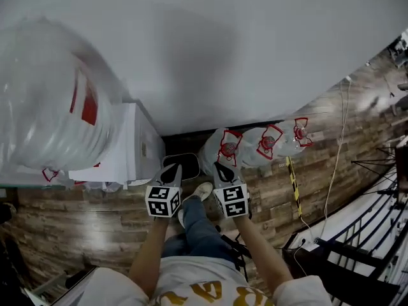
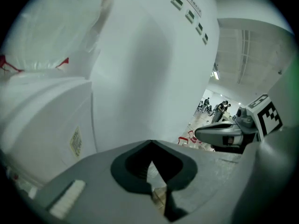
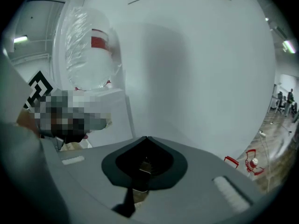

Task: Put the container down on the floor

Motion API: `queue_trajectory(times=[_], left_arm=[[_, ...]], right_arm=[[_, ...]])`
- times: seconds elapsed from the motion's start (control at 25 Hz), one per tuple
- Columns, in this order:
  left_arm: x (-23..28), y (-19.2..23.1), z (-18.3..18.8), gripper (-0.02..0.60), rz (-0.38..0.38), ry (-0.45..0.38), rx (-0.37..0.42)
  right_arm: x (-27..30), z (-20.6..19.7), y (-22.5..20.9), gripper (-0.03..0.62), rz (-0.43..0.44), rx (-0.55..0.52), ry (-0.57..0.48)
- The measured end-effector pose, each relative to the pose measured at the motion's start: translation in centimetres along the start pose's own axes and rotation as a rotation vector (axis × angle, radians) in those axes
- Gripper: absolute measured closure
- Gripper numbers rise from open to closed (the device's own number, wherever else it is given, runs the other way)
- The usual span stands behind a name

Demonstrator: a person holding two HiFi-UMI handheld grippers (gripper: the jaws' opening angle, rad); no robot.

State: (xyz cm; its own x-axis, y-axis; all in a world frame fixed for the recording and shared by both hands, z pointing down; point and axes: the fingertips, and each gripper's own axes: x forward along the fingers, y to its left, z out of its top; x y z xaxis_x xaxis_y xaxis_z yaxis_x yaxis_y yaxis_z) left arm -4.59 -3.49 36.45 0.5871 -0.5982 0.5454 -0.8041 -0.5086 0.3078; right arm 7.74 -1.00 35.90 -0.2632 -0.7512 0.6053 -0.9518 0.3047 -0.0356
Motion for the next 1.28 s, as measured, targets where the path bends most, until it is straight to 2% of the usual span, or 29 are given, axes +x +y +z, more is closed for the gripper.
queue_trajectory(times=[0.2, 0.32, 0.44, 0.68, 0.84, 1.04, 1.28], left_arm=[[-3.6, 0.6, 2.4, 0.581, 0.027, -0.034, 0.008], [-6.0, 0.1, 4.6, 0.581, 0.032, -0.101, 0.029], [-8.3, -0.5, 7.2, 0.581, 0.018, -0.174, 0.010], [-12.1, -2.0, 10.4, 0.581, 0.009, -0.254, 0.009], [-13.5, -2.8, 10.9, 0.581, 0.006, -0.290, -0.004], [-14.4, -3.1, 11.8, 0.581, 0.012, -0.326, -0.019], [-15.2, -2.9, 11.2, 0.581, 0.023, -0.323, -0.029]], right_arm=[[-3.6, 3.0, 0.5, 0.566, -0.011, 0.010, -0.079], [-5.6, 4.6, 1.1, 0.566, 0.007, 0.062, -0.124], [-7.1, 6.3, 1.6, 0.566, 0.011, 0.066, -0.159], [-10.4, 8.5, 3.1, 0.566, 0.026, 0.087, -0.229], [-12.2, 9.4, 4.9, 0.566, 0.051, 0.080, -0.266], [-13.4, 9.9, 5.2, 0.566, 0.022, 0.068, -0.294], [-13.7, 9.7, 4.8, 0.566, 0.004, 0.067, -0.296]])
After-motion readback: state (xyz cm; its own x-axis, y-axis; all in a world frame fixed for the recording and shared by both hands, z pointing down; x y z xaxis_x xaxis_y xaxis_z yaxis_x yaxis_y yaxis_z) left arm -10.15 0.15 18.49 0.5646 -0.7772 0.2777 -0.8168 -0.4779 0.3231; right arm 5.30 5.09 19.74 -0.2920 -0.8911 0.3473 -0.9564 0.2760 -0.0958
